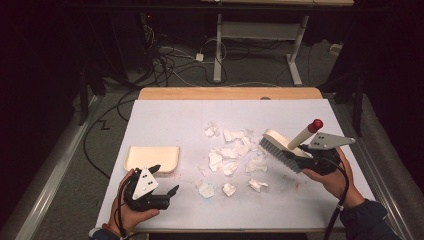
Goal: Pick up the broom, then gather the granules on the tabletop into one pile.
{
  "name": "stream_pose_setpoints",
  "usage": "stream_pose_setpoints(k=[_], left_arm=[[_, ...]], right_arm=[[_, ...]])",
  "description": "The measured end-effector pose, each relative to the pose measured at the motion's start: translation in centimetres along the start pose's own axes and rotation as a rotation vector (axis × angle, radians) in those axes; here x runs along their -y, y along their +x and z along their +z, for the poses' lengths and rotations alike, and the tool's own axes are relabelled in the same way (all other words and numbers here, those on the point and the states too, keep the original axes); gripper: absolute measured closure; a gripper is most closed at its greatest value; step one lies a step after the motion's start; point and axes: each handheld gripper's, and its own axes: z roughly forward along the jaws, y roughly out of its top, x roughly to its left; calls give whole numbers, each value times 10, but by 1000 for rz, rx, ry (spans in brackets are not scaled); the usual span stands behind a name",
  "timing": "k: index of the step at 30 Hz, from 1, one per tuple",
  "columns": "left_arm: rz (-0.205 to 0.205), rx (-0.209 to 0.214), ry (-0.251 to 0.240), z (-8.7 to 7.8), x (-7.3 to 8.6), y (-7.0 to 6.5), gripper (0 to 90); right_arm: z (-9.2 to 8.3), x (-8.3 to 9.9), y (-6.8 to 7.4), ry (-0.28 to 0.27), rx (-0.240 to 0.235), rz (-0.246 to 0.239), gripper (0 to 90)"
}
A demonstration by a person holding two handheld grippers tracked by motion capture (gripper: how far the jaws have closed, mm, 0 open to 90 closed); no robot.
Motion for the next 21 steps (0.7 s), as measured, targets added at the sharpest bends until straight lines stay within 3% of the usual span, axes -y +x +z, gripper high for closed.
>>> stream_pose_setpoints(k=[6,13,21], left_arm=[[-5,-13,44,2,9,0,156],[-15,-12,48,4,10,3,156],[-4,-7,59,6,8,0,156]], right_arm=[[5,1,-7,2,37,6,677],[14,-2,-25,-5,90,43,677],[51,-10,-38,48,164,6,677]])
